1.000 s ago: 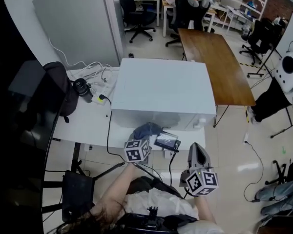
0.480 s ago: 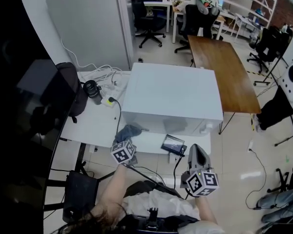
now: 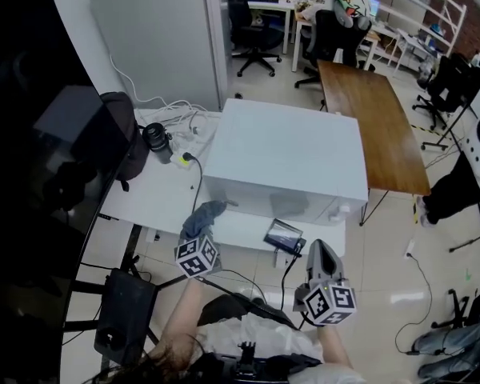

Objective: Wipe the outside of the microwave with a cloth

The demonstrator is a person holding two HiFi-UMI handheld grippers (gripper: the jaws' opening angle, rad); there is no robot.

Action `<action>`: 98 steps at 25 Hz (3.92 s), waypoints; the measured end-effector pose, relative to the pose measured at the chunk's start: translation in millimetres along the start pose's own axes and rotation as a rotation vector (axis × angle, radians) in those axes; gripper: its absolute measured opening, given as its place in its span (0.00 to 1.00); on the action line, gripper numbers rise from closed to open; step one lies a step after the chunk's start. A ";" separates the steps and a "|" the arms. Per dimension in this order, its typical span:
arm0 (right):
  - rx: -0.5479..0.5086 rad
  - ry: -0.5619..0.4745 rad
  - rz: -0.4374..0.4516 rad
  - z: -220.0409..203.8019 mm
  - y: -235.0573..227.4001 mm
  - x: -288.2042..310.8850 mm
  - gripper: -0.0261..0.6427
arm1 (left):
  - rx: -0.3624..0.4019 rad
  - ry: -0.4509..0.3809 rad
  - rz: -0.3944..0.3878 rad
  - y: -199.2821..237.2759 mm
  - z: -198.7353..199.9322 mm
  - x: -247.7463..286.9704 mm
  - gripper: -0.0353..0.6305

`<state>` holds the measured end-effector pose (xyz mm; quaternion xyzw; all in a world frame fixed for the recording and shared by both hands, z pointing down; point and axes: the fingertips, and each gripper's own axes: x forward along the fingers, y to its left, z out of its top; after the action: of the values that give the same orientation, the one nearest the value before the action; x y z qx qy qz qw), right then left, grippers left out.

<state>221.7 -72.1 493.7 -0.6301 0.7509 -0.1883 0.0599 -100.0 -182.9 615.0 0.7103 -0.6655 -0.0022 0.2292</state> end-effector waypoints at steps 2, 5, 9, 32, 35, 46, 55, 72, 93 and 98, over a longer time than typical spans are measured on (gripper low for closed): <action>-0.004 0.011 0.042 -3.5 9.3 3.5 0.04 | 0.025 -0.036 0.038 11.7 9.9 -10.2 0.13; -0.018 0.013 0.112 -0.9 34.0 16.1 0.04 | 0.035 -0.090 0.048 20.1 31.7 -13.7 0.13; -0.034 0.022 0.177 -6.4 66.4 35.8 0.04 | 0.038 -0.152 0.025 25.7 66.2 -6.1 0.13; -0.012 -0.166 -0.124 27.8 120.5 109.7 0.04 | 0.257 -0.096 -0.315 -22.2 167.0 243.6 0.13; -0.017 -0.174 -0.147 31.4 116.7 108.6 0.04 | 0.300 -0.078 -0.363 -37.1 162.6 251.9 0.13; -0.012 -0.120 -0.125 16.4 113.9 110.9 0.04 | 0.232 -0.033 -0.518 -39.9 133.8 172.8 0.13; -0.003 -0.076 -0.062 5.6 121.1 113.4 0.04 | 0.141 0.038 -0.542 -25.0 94.9 71.7 0.13; 0.022 -0.114 -0.152 15.4 99.0 103.8 0.04 | 0.206 -0.021 -0.354 1.9 118.9 197.7 0.13; 0.030 -0.105 -0.211 16.0 84.4 116.1 0.04 | 0.276 0.183 -0.548 -26.6 58.8 222.9 0.13; 0.029 -0.081 -0.173 7.4 90.3 118.1 0.04 | 0.262 0.207 -0.567 -19.5 40.3 178.5 0.13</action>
<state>117.3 -175.9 471.9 -0.6987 0.6879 -0.1782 0.0830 -73.6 -364.7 626.5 0.8871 -0.4092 0.0919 0.1928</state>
